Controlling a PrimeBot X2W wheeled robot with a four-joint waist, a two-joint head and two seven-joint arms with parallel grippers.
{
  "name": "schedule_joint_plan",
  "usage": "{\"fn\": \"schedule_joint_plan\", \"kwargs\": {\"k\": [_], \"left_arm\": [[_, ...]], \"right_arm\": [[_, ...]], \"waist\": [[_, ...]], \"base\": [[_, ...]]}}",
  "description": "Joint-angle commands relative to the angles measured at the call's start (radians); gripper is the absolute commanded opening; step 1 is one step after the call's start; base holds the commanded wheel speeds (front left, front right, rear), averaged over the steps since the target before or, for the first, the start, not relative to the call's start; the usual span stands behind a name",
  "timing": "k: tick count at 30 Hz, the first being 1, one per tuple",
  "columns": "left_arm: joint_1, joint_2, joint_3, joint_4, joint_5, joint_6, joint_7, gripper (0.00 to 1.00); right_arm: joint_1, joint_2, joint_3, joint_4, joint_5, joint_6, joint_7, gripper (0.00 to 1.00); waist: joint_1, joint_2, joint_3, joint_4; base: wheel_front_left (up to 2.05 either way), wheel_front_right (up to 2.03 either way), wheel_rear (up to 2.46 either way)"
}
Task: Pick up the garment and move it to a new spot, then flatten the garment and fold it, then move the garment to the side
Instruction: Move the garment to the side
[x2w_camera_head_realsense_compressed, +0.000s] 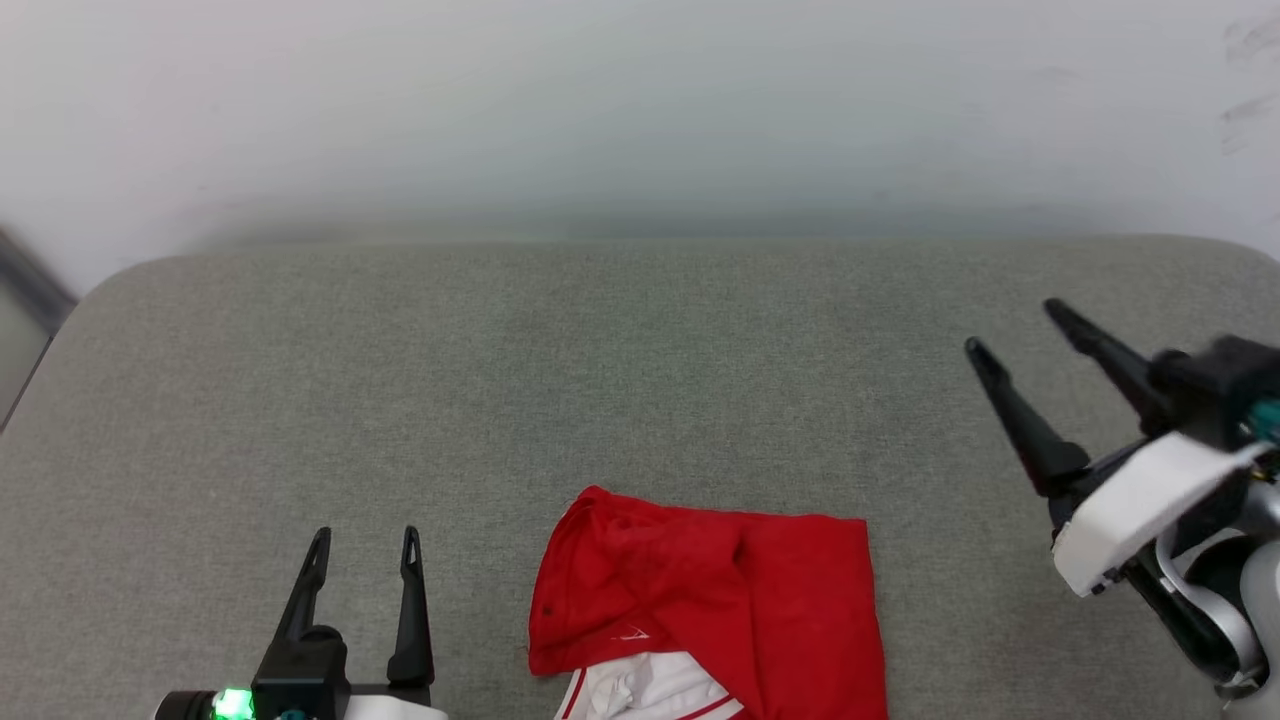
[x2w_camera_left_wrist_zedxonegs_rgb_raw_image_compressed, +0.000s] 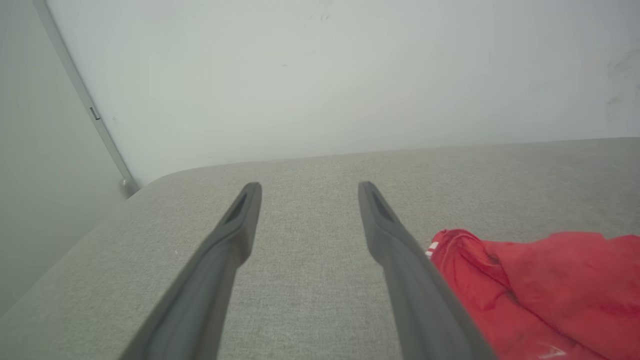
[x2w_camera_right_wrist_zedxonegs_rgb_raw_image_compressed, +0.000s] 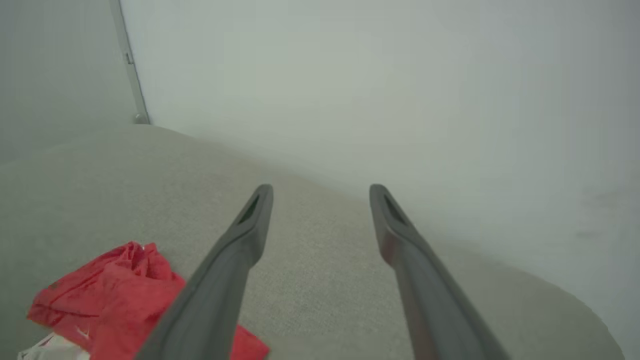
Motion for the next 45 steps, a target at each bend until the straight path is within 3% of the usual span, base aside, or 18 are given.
{"fn": "schedule_joint_plan", "kwargs": {"k": [1, 4, 8, 13, 23, 31, 35, 36, 37, 38, 45], "left_arm": [[-0.013, 0.0, -0.001, -0.001, 0.008, -0.003, -0.002, 1.0], [-0.022, -0.001, -0.001, 0.001, 0.009, -0.006, -0.002, 1.0], [-0.036, -0.004, -0.007, 0.0, 0.009, -0.011, -0.002, 1.0], [-0.063, -0.009, -0.016, -0.002, 0.009, -0.013, -0.002, 1.0], [-0.118, -0.015, -0.029, -0.004, 0.011, -0.021, -0.002, 1.0], [-0.164, -0.019, -0.037, 0.002, 0.012, -0.021, -0.002, 1.0], [-0.178, -0.021, -0.041, 0.008, 0.011, -0.017, -0.002, 1.0], [-0.179, -0.021, -0.042, 0.009, 0.011, -0.017, -0.002, 1.0], [-0.18, -0.021, -0.042, 0.01, 0.011, -0.016, -0.002, 1.0], [-0.18, -0.022, -0.042, 0.011, 0.011, -0.015, -0.002, 1.0], [-0.148, -0.022, -0.035, 0.015, 0.009, -0.008, -0.002, 1.0]], "right_arm": [[-0.025, -0.027, 0.034, 0.0, 0.058, 0.0, 0.082, 1.0], [-0.061, -0.09, 0.103, 0.008, 0.191, 0.0, 0.286, 1.0], [-0.049, -0.128, 0.139, 0.053, 0.39, 0.0, 0.536, 1.0], [-0.013, -0.115, 0.128, 0.122, 0.531, 0.0, 0.679, 1.0], [0.002, -0.039, 0.152, 0.226, 0.607, 0.0, 0.691, 1.0], [-0.004, 0.039, 0.25, 0.305, 0.613, -0.001, 0.646, 1.0], [-0.012, 0.04, 0.298, 0.343, 0.596, -0.001, 0.613, 1.0], [-0.015, 0.037, 0.308, 0.351, 0.591, -0.001, 0.603, 0.84], [-0.019, 0.035, 0.32, 0.356, 0.592, -0.001, 0.596, 0.19], [-0.023, 0.033, 0.329, 0.358, 0.596, -0.001, 0.587, 0.0], [-0.097, -0.022, 0.358, 0.311, 0.605, -0.001, 0.489, 0.0]], "waist": [[0.0, -0.0001, 0.008, 0.005], [0.0, -0.0001, 0.017, 0.013], [0.0, -0.0001, 0.036, 0.025], [0.0, -0.0001, 0.071, 0.05], [0.0, -0.0001, 0.165, 0.098], [0.0, -0.0001, 0.22, 0.124], [0.0, -0.0001, 0.228, 0.129], [0.0, -0.0001, 0.229, 0.13], [0.0, -0.0001, 0.229, 0.131], [0.0, -0.0001, 0.228, 0.131], [0.0, -0.0001, 0.18, 0.112]], "base": [[0.0, 0.0, 0.0], [0.0, 0.0, 0.0], [0.0, 0.0, 0.0], [0.0, 0.0, 0.0], [0.0, 0.0, 0.0], [0.0, 0.0, 0.0], [0.0, 0.0, 0.0], [0.0, 0.0, 0.0], [0.0, 0.0, 0.0], [0.0, 0.0, 0.0], [0.0, 0.0, 0.0]]}}
